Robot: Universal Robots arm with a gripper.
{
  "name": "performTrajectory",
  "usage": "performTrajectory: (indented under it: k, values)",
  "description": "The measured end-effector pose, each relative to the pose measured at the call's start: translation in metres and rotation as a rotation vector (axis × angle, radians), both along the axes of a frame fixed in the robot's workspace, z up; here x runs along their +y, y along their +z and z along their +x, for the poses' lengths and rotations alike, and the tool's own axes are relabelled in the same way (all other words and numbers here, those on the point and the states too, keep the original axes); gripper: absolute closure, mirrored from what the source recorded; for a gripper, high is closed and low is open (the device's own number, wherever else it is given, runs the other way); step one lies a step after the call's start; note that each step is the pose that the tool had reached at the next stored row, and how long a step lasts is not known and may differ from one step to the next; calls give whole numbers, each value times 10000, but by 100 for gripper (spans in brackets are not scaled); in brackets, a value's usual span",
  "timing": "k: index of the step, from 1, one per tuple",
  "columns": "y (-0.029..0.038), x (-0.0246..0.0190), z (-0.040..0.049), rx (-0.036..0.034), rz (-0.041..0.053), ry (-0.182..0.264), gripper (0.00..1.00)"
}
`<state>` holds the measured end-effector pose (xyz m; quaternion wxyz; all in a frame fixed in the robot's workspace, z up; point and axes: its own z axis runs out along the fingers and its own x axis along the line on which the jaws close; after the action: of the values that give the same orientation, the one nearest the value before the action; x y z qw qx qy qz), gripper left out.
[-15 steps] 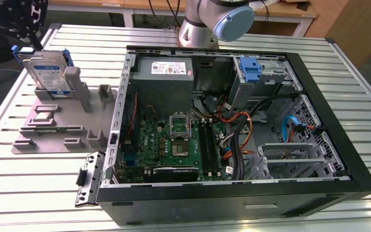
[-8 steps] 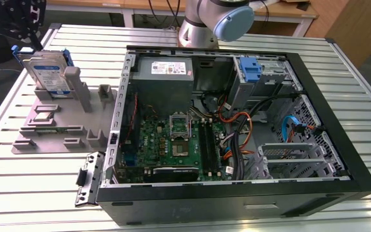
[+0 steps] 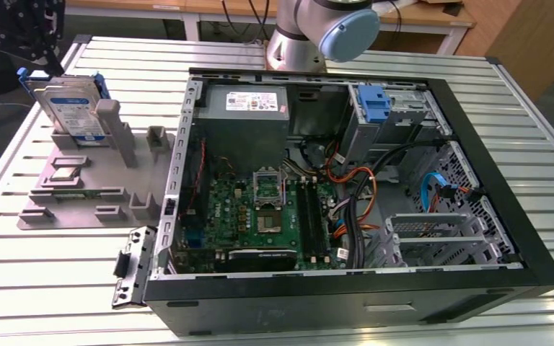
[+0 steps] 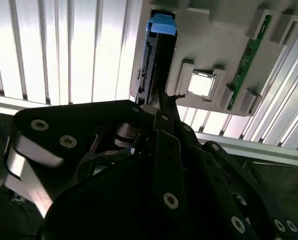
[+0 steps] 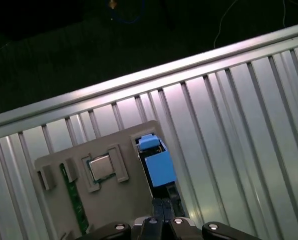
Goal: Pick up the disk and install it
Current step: 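Pick up the disk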
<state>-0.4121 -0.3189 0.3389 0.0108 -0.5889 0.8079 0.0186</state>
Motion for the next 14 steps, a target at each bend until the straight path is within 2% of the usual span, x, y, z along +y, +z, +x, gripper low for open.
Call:
performTrajectory:
  k: [7, 14]
  values:
    - [-10, 0, 0, 1, -1, 1259, 89]
    - [-10, 0, 3, 0, 0, 1356, 89]
